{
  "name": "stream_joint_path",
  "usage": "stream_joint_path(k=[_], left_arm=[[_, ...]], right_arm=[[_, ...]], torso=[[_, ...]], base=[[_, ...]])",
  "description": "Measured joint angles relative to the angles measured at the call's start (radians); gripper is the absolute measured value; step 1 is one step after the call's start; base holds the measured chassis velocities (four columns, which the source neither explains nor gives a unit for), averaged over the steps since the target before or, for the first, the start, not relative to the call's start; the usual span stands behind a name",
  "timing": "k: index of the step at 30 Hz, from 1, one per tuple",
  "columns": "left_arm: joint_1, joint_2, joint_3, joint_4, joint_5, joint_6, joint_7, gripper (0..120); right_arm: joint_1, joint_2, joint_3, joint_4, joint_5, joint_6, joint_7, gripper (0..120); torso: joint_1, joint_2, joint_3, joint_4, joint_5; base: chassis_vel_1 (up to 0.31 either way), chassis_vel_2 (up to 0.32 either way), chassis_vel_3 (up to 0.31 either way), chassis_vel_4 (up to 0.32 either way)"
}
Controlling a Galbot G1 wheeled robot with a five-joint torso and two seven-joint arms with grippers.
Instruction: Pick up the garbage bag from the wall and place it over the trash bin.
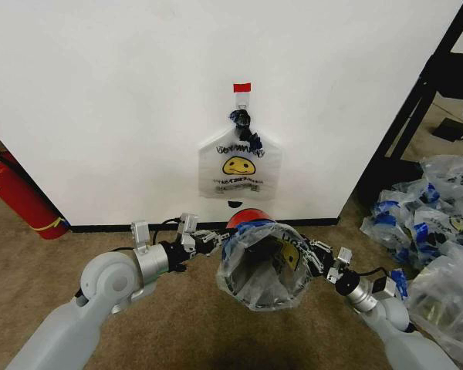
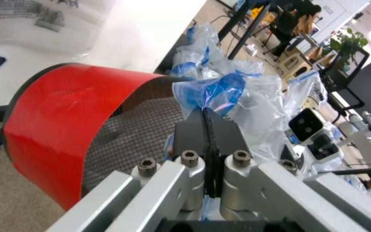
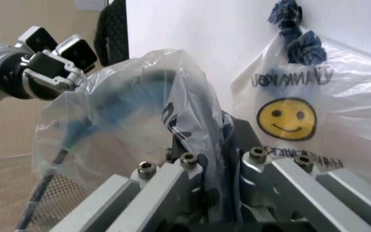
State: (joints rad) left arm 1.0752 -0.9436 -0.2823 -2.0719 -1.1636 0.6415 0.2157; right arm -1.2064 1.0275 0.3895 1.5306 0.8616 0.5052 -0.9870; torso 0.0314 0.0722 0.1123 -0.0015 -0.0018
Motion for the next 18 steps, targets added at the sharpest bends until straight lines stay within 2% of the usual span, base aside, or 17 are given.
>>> stream_joint_path(k=[8, 18], left_arm=[[-0.018, -0.005, 0.015, -0.002, 0.002, -0.001, 0.002, 0], [-0.063, -0.005, 0.053, 0.051, 0.129, -0.035, 0.015, 0]], right_arm=[[-0.011, -0.005, -0.007, 0.015, 0.000, 0.002, 0.001, 2], [-0.025, -0.006, -0.046, 0.063, -0.001, -0.007, -0.001, 2]], torso=[[0.000, 0.000, 0.000, 0.0000, 0.0000], [0.000, 0.000, 0.000, 0.0000, -0.0001]], base=[[0.000, 0.000, 0.000, 0.000], [0.000, 0.000, 0.000, 0.000]])
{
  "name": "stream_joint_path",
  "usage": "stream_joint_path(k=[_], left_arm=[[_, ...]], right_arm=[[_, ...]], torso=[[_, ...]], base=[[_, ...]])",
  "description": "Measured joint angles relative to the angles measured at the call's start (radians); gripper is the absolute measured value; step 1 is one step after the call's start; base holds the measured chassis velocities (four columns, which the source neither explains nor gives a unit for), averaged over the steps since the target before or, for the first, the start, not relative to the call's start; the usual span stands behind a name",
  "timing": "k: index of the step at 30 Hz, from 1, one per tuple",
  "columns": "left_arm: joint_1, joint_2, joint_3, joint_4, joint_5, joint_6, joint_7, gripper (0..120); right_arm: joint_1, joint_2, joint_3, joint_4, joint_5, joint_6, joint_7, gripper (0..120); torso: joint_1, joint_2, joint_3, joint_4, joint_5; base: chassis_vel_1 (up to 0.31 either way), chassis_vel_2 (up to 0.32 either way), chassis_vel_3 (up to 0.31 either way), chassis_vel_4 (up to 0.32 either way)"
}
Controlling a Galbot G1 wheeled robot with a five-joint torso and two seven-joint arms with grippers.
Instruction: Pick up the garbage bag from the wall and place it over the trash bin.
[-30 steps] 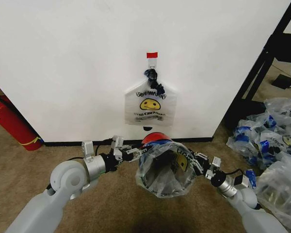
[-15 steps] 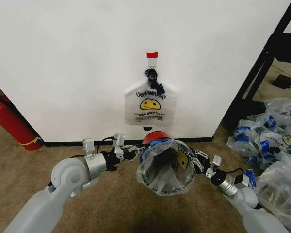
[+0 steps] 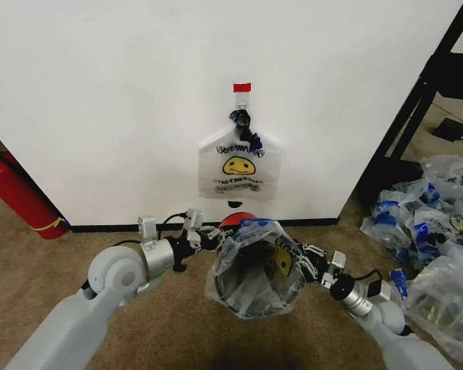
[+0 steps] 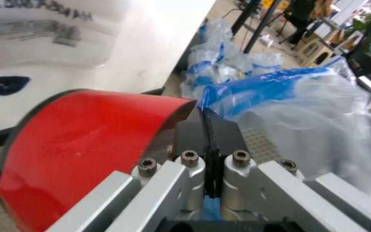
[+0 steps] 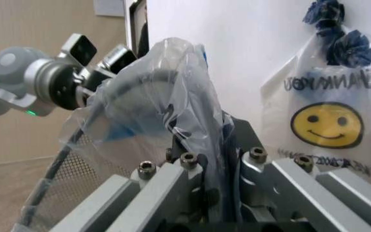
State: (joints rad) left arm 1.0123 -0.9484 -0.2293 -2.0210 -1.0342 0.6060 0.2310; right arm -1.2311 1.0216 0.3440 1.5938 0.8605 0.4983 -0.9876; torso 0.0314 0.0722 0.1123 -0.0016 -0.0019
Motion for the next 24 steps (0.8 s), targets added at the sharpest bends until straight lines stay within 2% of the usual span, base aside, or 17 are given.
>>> stream_joint_path(k=[10, 18, 24], left_arm=[[-0.014, -0.008, -0.011, 0.041, 0.024, -0.019, -0.004, 0], [0.009, -0.002, -0.050, 0.056, 0.024, -0.036, -0.026, 0], [0.040, -0.008, -0.084, 0.044, 0.024, -0.059, 0.033, 26]], right_arm=[[-0.011, 0.000, -0.003, 0.001, 0.004, -0.012, -0.012, 2], [-0.015, -0.001, -0.050, 0.012, 0.077, -0.037, 0.041, 2], [-0.020, 0.003, -0.083, 0.021, 0.133, -0.056, 0.147, 2]], torso=[[0.000, 0.000, 0.000, -0.0001, -0.0001], [0.000, 0.000, 0.000, 0.0003, 0.0000], [0.000, 0.000, 0.000, 0.0001, -0.0001]], base=[[0.000, 0.000, 0.000, 0.000], [0.000, 0.000, 0.000, 0.000], [0.000, 0.000, 0.000, 0.000]])
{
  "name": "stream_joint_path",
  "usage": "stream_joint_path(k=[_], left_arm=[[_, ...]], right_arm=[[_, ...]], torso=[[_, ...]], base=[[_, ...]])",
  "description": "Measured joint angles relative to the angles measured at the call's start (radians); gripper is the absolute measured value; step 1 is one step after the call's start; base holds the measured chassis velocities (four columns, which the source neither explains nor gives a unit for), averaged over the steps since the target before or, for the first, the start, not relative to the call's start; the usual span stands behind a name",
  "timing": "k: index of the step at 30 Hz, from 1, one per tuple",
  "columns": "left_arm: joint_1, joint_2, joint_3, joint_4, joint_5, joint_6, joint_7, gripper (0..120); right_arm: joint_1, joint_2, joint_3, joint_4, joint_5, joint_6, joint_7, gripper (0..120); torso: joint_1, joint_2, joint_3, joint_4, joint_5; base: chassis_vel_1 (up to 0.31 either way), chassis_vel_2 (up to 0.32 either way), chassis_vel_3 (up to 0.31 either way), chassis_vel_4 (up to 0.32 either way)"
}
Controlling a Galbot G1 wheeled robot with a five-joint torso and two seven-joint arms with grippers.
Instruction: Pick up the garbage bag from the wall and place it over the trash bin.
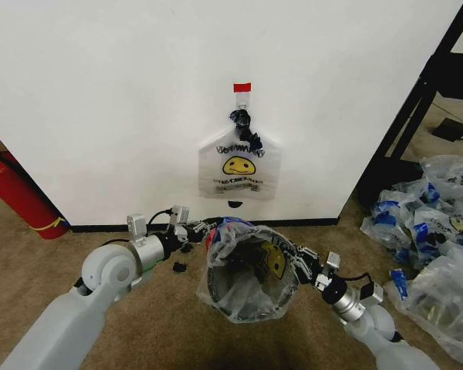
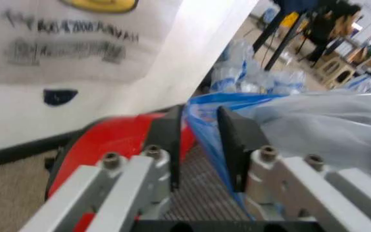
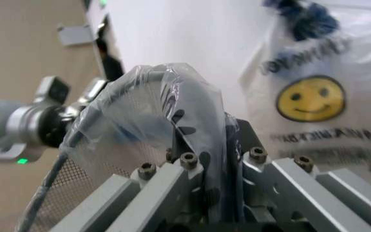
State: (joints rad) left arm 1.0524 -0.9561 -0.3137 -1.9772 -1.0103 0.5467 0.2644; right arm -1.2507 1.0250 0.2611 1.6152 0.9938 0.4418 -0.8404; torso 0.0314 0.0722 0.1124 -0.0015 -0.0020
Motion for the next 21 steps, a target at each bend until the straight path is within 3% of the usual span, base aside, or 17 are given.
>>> stream_joint_path(k=[6, 10, 11, 12, 13, 15, 18, 21], left_arm=[[0.009, -0.035, -0.048, 0.007, -0.022, -0.058, 0.038, 45], [0.023, -0.090, -0.077, 0.051, -0.006, -0.180, -0.010, 61], [0.038, -0.113, -0.081, 0.081, 0.033, -0.253, -0.051, 66], [0.038, -0.113, -0.081, 0.081, 0.033, -0.253, -0.051, 66], [0.061, -0.135, -0.087, 0.111, 0.092, -0.317, -0.092, 71], [0.083, -0.154, -0.095, 0.132, 0.156, -0.357, -0.128, 76], [0.190, -0.194, -0.105, 0.167, 0.363, -0.449, -0.213, 92], [0.227, -0.213, -0.104, 0.159, 0.405, -0.466, -0.220, 98]], right_arm=[[-0.024, 0.007, -0.029, 0.010, 0.067, -0.033, 0.089, 2], [-0.051, 0.024, -0.059, 0.036, 0.129, -0.050, 0.221, 2], [-0.066, 0.032, -0.074, 0.052, 0.148, -0.058, 0.286, 2], [-0.066, 0.032, -0.074, 0.052, 0.148, -0.058, 0.286, 2], [-0.080, 0.040, -0.090, 0.071, 0.161, -0.076, 0.366, 2], [-0.091, 0.045, -0.101, 0.089, 0.164, -0.098, 0.440, 2], [-0.099, 0.064, -0.150, 0.125, 0.152, -0.191, 0.722, 2], [-0.083, 0.072, -0.167, 0.125, 0.149, -0.227, 0.815, 2]], torso=[[0.000, 0.000, 0.000, -0.0001, 0.0001], [0.000, 0.000, 0.000, -0.0002, 0.0002], [0.000, 0.000, 0.000, -0.0005, 0.0003], [0.000, 0.000, 0.000, -0.0005, 0.0003], [0.000, 0.000, 0.000, -0.0005, 0.0000], [0.000, 0.000, 0.000, -0.0003, -0.0002], [0.000, 0.000, 0.000, 0.0007, -0.0002], [0.000, 0.000, 0.000, 0.0001, 0.0001]], base=[[0.000, 0.000, 0.000, 0.000], [0.000, 0.000, 0.000, 0.000], [0.000, 0.000, 0.000, 0.000], [0.000, 0.000, 0.000, 0.000], [0.000, 0.000, 0.000, 0.000], [0.000, 0.000, 0.000, 0.000], [0.000, 0.000, 0.000, 0.000], [0.000, 0.000, 0.000, 0.000]])
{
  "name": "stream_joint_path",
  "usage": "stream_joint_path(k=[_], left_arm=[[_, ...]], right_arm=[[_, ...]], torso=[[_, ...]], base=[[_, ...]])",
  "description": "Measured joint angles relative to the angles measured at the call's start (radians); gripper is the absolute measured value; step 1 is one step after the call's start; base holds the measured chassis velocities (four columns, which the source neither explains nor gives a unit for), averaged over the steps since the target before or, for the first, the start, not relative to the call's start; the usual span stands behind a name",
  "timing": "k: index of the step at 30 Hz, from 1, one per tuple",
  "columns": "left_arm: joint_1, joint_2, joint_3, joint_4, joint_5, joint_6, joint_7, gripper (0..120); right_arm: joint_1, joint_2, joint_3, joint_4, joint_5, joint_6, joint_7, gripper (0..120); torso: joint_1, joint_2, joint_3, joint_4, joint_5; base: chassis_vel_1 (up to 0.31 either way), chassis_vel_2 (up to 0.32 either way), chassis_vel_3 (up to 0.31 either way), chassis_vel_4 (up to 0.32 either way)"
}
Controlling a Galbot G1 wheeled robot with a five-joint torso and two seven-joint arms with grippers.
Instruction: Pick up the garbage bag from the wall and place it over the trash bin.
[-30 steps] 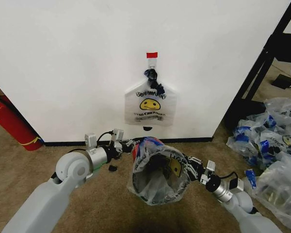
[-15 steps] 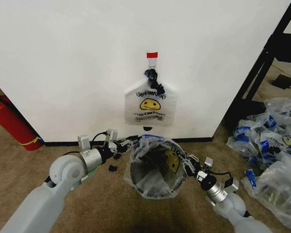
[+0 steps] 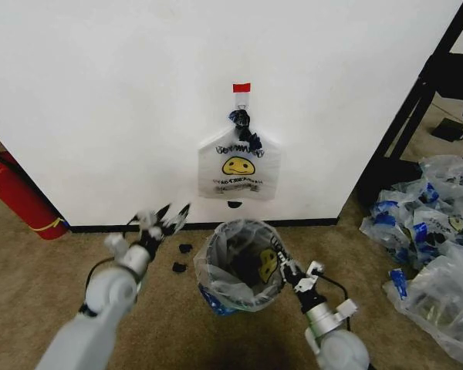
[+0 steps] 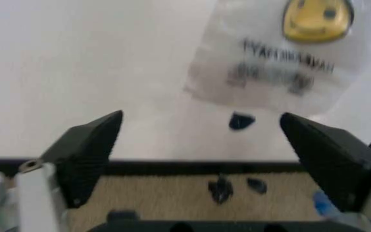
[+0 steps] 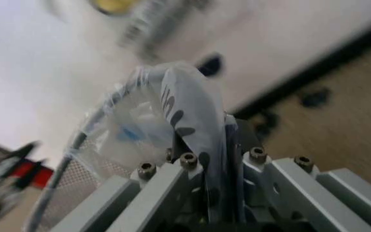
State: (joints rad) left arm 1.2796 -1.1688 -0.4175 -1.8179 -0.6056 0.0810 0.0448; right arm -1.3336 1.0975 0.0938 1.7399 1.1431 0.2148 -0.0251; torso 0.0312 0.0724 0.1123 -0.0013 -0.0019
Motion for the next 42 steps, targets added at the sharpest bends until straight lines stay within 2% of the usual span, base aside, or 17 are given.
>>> stream_joint_path(k=[6, 14, 20, 21, 23, 26, 27, 33, 35, 38, 39, 41, 42], left_arm=[[0.042, -0.025, 0.006, -0.033, 0.029, -0.006, -0.004, 100], [0.060, -0.021, 0.006, -0.050, 0.028, 0.001, -0.003, 100], [0.075, -0.021, 0.011, -0.079, 0.027, 0.011, 0.002, 100], [0.075, -0.021, 0.011, -0.079, 0.027, 0.011, 0.002, 100], [0.078, -0.021, 0.012, -0.084, 0.027, 0.012, 0.004, 100], [0.082, -0.020, 0.012, -0.091, 0.027, 0.013, 0.007, 100], [0.082, -0.020, 0.012, -0.091, 0.027, 0.013, 0.007, 100], [0.089, -0.020, 0.008, -0.107, 0.025, 0.010, 0.013, 100], [0.090, -0.021, 0.008, -0.110, 0.024, 0.005, 0.013, 100], [0.092, -0.029, 0.004, -0.130, 0.046, -0.047, 0.009, 100], [0.090, -0.038, 0.001, -0.138, 0.097, -0.081, 0.003, 100], [0.085, -0.050, -0.004, -0.161, 0.166, -0.113, -0.010, 100], [0.085, -0.050, -0.004, -0.161, 0.166, -0.113, -0.010, 100]], right_arm=[[0.062, 0.022, -0.016, -0.013, -0.003, -0.052, 0.124, 2], [0.064, 0.024, -0.008, -0.016, -0.010, -0.108, 0.156, 5], [0.032, 0.011, 0.024, 0.029, -0.026, -0.171, 0.170, 33], [0.032, 0.011, 0.024, 0.029, -0.026, -0.171, 0.170, 33], [0.021, 0.005, 0.029, 0.046, -0.035, -0.189, 0.181, 41], [0.002, -0.011, 0.038, 0.084, -0.046, -0.223, 0.220, 53], [0.002, -0.011, 0.038, 0.084, -0.046, -0.223, 0.220, 53], [-0.045, -0.054, 0.067, 0.187, -0.063, -0.259, 0.301, 80], [-0.055, -0.060, 0.071, 0.202, -0.085, -0.246, 0.293, 81], [-0.089, -0.060, 0.103, 0.239, -0.227, -0.097, 0.130, 94], [-0.092, -0.039, 0.125, 0.242, -0.342, 0.005, 0.059, 98], [-0.091, 0.002, 0.175, 0.249, -0.516, 0.135, 0.021, 100], [-0.091, 0.002, 0.175, 0.249, -0.516, 0.135, 0.021, 100]], torso=[[0.000, 0.000, 0.000, -0.0002, 0.0001], [0.000, 0.000, 0.000, -0.0002, 0.0001], [0.000, 0.000, 0.000, -0.0002, 0.0001], [0.000, 0.000, 0.000, -0.0002, 0.0001], [0.000, 0.000, 0.000, -0.0003, 0.0000], [0.000, 0.000, 0.000, -0.0002, 0.0001], [0.000, 0.000, 0.000, -0.0002, 0.0001], [0.000, 0.000, 0.000, -0.0002, 0.0000], [0.000, 0.000, 0.000, -0.0003, 0.0000], [0.000, 0.000, 0.000, -0.0003, -0.0001], [0.000, 0.000, 0.000, -0.0002, 0.0000], [0.000, 0.000, 0.000, 0.0000, 0.0002], [0.000, 0.000, 0.000, 0.0000, 0.0002]], base=[[0.000, 0.000, 0.000, 0.000], [0.000, 0.000, 0.000, 0.000], [0.000, 0.000, 0.000, 0.000], [0.000, 0.000, 0.000, 0.000], [0.000, 0.000, 0.000, 0.000], [0.000, 0.000, 0.000, 0.000], [0.000, 0.000, 0.000, 0.000], [0.000, 0.000, 0.000, 0.000], [0.000, 0.000, 0.000, 0.000], [0.000, 0.000, 0.000, 0.000], [0.000, 0.000, 0.000, 0.000], [0.000, 0.000, 0.000, 0.000], [0.000, 0.000, 0.000, 0.000]])
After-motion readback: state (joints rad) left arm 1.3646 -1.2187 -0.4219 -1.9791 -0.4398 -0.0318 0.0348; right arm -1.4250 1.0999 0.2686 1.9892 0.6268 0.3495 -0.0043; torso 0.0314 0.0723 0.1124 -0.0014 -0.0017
